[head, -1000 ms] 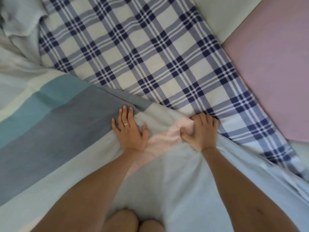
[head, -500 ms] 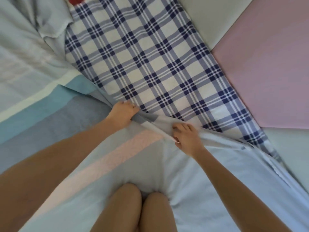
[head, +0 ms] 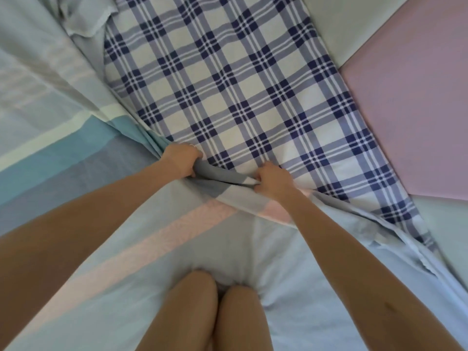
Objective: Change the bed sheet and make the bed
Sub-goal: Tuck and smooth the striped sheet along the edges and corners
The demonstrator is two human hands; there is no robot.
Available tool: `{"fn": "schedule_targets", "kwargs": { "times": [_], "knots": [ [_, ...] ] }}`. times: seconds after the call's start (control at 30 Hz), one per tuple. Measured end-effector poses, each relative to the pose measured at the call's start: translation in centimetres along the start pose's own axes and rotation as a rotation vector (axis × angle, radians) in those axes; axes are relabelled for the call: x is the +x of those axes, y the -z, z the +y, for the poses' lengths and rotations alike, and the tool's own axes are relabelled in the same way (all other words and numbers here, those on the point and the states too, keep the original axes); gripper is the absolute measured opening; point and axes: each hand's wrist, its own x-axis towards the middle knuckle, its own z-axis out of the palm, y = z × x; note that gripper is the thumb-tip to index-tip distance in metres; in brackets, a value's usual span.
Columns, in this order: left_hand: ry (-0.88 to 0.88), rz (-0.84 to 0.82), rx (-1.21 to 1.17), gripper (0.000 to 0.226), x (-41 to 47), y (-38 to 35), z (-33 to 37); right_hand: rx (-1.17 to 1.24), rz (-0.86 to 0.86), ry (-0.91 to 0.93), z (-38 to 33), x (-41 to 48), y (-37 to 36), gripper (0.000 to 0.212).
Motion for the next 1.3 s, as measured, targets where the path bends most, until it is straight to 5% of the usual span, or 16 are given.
{"fn": "schedule_targets", "kwargs": {
  "times": [0.07, 0.13, 0.27, 0.37, 0.47, 0.53, 0.6, 0.67, 0.73, 0.9, 1.03, 1.13, 1.3],
  "knots": [
    [-0.048, -0.015, 0.089, 0.023, 0.9, 1.3, -0.2, 0.007, -0.044, 0.019, 0.1, 0.1, 1.3, 0.011],
    [-0.131, 0.007, 0.08, 0.019, 1.6, 3.0, -0.8, -0.003, 0.011, 0.017, 0.9, 0.1, 2.5, 0.028],
    [-0.254, 0.0, -0.188, 0.003, 3.3, 7.5, -2.1, 0.082, 0.202, -0.056, 3.2, 1.7, 5.5, 0.025],
    [-0.178, -0.245, -0.46, 0.016, 4.1, 10.5, -2.3, 0.196, 0.17, -0.122, 4.0, 2.6, 8.5, 0.018],
    [-0.014, -0.575, -0.772, 0.035, 4.3, 10.7, -2.2, 0.31, -0.107, -0.131, 4.1, 2.5, 10.2, 0.022],
    [0.016, -0.645, -0.853, 0.034, 4.3, 9.4, -2.0, 0.3, -0.165, -0.099, 3.9, 1.9, 10.1, 0.022],
    [-0.069, -0.567, -0.655, 0.013, 3.6, 8.0, -1.6, 0.239, -0.069, -0.05, 3.5, 0.9, 9.1, 0.019],
    [-0.249, -0.443, -0.384, 0.039, 3.0, 6.1, -1.2, 0.058, 0.187, 0.058, 2.7, -0.7, 7.0, 0.026],
    [-0.334, -0.182, -0.098, 0.038, 2.3, 4.3, -1.1, -0.147, 0.407, 0.252, 2.2, -2.3, 3.8, 0.032],
    [-0.54, 0.395, 0.226, 0.024, 0.3, -0.3, -1.0, -0.093, 0.255, 0.321, 1.9, -5.4, -3.2, 0.039],
    [-0.489, 0.149, 0.099, 0.019, -0.8, -1.8, -1.0, 0.119, 0.276, 0.086, 1.2, -5.8, -4.3, 0.037],
    [-0.486, 0.222, -0.067, 0.012, -0.9, -2.0, -1.1, 0.143, 0.305, -0.073, 0.8, -5.5, -3.9, 0.053],
    [-0.366, 0.015, 0.024, 0.046, -1.1, -0.8, -0.3, 0.132, 0.282, -0.189, 1.1, -4.6, -3.2, 0.084]
  ]
}}
